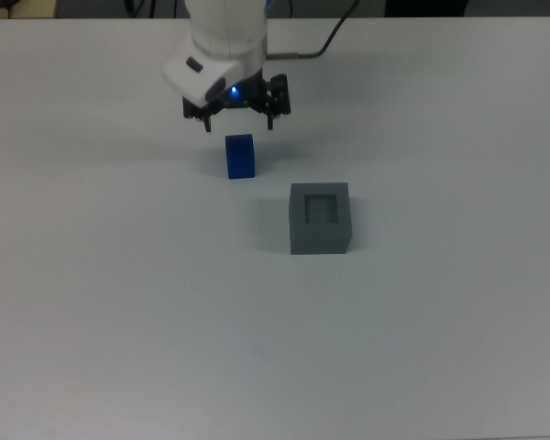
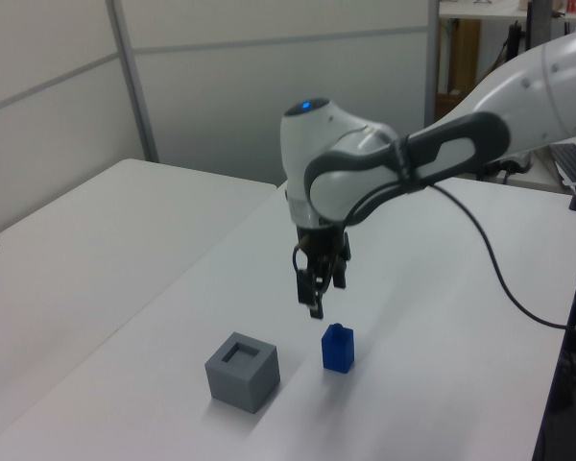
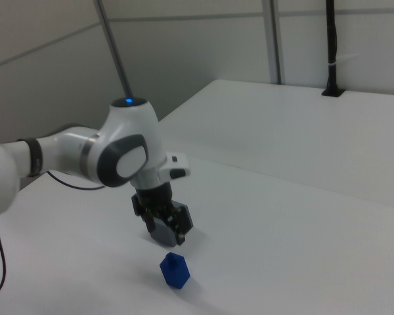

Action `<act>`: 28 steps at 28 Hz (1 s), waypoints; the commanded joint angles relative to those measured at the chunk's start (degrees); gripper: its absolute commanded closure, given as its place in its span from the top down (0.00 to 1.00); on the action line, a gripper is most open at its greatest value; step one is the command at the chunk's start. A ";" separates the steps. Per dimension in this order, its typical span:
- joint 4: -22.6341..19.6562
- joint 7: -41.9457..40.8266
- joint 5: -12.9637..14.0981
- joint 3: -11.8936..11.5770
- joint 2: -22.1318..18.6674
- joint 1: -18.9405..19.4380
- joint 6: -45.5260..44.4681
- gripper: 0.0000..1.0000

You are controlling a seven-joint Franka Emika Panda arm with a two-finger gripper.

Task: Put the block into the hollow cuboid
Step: 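Lower the gripper down over the blue block, then close the gripper on the blue block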

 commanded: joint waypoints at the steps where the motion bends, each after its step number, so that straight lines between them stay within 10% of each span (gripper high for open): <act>1: -0.31 -0.26 -1.09 -0.32 2.98 0.24 1.58 1.00; 13: -1.71 -0.26 -6.72 -0.23 6.94 1.29 1.75 0.97; 28: -0.75 -2.19 -6.54 -0.14 6.07 1.56 0.62 0.12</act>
